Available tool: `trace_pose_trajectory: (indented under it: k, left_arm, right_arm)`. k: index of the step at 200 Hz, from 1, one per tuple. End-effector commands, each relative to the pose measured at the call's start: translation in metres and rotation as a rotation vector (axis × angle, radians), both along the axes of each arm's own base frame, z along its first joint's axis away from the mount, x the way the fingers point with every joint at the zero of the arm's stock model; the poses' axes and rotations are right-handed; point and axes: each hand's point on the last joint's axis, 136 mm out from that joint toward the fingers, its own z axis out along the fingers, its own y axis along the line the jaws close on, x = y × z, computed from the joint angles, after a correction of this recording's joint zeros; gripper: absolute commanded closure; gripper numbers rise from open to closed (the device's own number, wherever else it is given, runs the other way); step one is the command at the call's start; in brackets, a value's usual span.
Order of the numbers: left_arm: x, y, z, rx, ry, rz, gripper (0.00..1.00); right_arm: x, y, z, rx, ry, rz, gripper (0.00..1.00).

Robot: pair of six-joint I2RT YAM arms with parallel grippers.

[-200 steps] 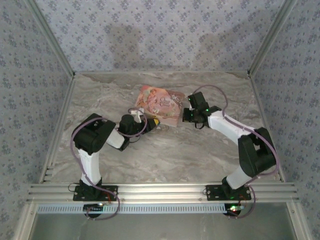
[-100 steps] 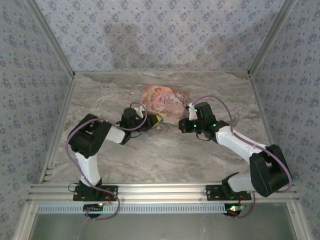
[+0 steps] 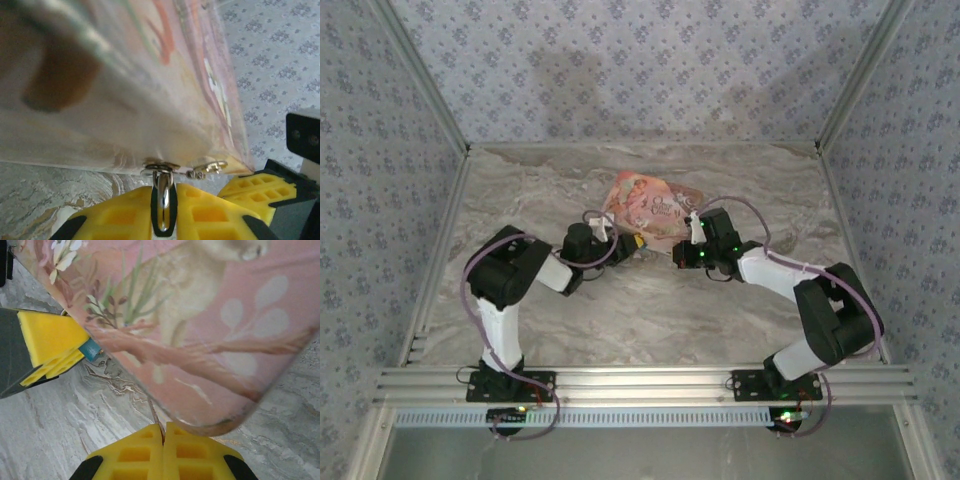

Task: Unlock a padlock with a key

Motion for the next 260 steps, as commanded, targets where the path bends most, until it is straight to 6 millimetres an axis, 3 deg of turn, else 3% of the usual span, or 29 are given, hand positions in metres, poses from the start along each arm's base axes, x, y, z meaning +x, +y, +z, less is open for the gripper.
trace_pose_trajectory:
  k: [1,21,89,144,187,260]
  left_arm:
    - [-0.001,0.000,-0.014,-0.055,-0.004,0.021,0.81]
    - [0.000,-0.004,-0.022,-0.053,-0.013,0.023,0.77]
    - [0.005,-0.017,-0.018,-0.044,-0.071,0.012,0.57]
    - [-0.002,-0.037,-0.018,-0.054,-0.079,-0.035,0.52]
    - [0.003,-0.033,-0.019,-0.045,-0.084,0.005,0.54]
    - [0.009,-0.014,-0.019,-0.043,-0.064,0.047,0.75]
  right_arm:
    - [0.009,0.003,0.006,-0.017,-0.054,0.001,1.00]
    - [0.011,0.002,0.005,-0.026,-0.055,0.000,1.00]
    - [0.013,-0.001,0.007,-0.038,-0.061,-0.011,1.00]
    - [0.015,-0.008,0.009,-0.042,-0.067,-0.025,1.00]
    - [0.014,-0.012,0.014,-0.039,-0.076,-0.032,1.00]
    - [0.013,-0.011,0.020,-0.030,-0.088,-0.029,1.00]
